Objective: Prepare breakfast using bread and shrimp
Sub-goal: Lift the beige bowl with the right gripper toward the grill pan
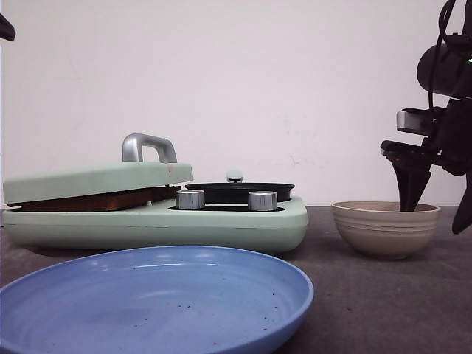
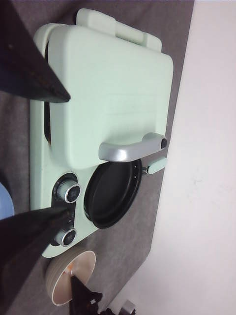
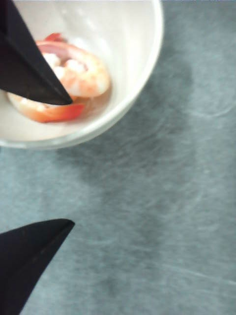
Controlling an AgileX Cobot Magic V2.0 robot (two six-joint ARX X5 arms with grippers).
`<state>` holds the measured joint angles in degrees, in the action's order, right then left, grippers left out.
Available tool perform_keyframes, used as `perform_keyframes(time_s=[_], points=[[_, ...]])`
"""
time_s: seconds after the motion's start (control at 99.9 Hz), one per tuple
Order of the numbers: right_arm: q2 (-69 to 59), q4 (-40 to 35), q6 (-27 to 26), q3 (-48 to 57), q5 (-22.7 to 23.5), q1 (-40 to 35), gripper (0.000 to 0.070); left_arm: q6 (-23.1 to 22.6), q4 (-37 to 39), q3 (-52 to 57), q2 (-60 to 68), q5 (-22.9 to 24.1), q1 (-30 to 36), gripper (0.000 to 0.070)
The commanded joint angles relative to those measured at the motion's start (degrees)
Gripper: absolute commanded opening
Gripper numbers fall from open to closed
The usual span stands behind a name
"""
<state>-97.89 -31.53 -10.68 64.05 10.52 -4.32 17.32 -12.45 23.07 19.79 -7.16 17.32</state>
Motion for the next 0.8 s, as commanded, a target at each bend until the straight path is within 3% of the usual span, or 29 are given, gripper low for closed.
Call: perform_keyframes(time_s=[0.0,0.601,0.721,0.791], points=[[-1.01,0.48,0.66,1.20,0.04,0.02,0.0395,-0.11,0.11,0.39,0.00,0.33,0.17,0.0364],[-4.04,0.35,0.85,1.20,2.99,0.00,0.0379,-0.13,0.00,0.39,0.00,0.33,0.17,0.0365],[-4.15,0.85,0.85,1.20,2.93,-0.04,0.0303,-0.11,0.00,0.39,0.00,0.33,0.17,0.0364],[-4.15,0.92,0.85,1.20,2.93,-0.04,0.0292,-0.11,0.00,0.39,0.00,0.33,0.17,0.0364]])
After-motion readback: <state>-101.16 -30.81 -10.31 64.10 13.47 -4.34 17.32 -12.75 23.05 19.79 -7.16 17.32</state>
